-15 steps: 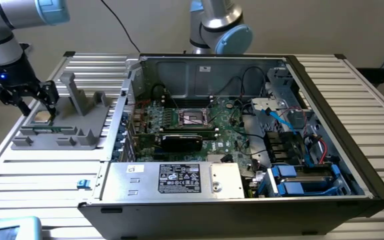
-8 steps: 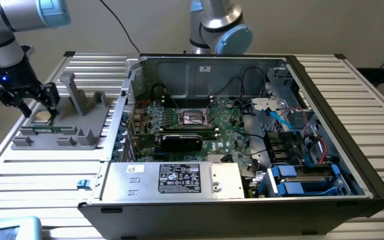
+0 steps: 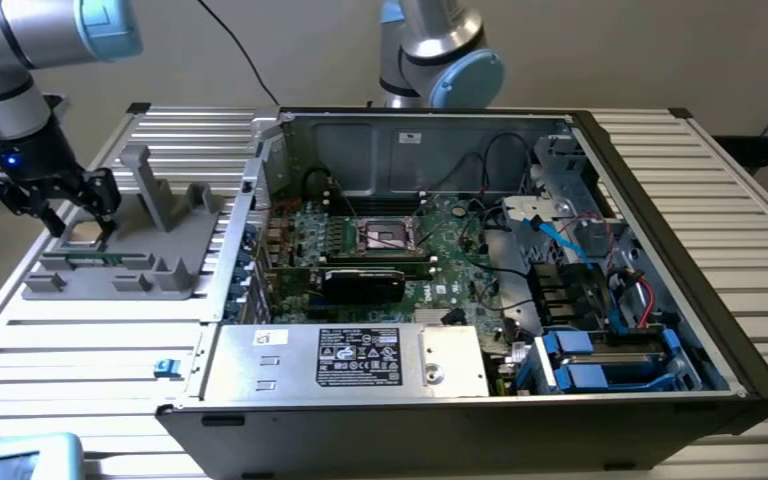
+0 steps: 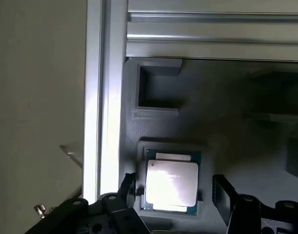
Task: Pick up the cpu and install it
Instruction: 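Pick up the cpu and move it towards the insertion slot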
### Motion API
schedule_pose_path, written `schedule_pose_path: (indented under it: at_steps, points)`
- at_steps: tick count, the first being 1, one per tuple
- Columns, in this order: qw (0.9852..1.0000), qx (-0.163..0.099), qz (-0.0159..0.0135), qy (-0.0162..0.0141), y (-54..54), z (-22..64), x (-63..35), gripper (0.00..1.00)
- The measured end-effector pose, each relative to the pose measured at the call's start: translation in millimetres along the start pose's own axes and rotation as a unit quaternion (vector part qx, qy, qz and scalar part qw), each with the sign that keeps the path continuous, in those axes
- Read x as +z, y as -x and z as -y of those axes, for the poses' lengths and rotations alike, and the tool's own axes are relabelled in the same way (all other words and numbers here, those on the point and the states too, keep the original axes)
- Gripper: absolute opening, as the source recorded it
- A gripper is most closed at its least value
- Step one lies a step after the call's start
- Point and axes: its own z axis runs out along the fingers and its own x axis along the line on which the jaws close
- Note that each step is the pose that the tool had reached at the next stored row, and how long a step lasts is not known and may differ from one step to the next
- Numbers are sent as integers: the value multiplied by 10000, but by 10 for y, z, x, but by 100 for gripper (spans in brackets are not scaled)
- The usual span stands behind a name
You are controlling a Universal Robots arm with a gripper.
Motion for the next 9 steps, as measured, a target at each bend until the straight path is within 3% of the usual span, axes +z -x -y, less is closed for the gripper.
schedule_pose_path:
  at_steps: [2, 6, 9]
  points:
    - [10000, 0, -1, -7, -3, -9, 9, 74]
    - [10000, 1, 5, -65, -18, -21, 27, 74]
    - [10000, 1, 6, -90, -18, -29, 37, 74]
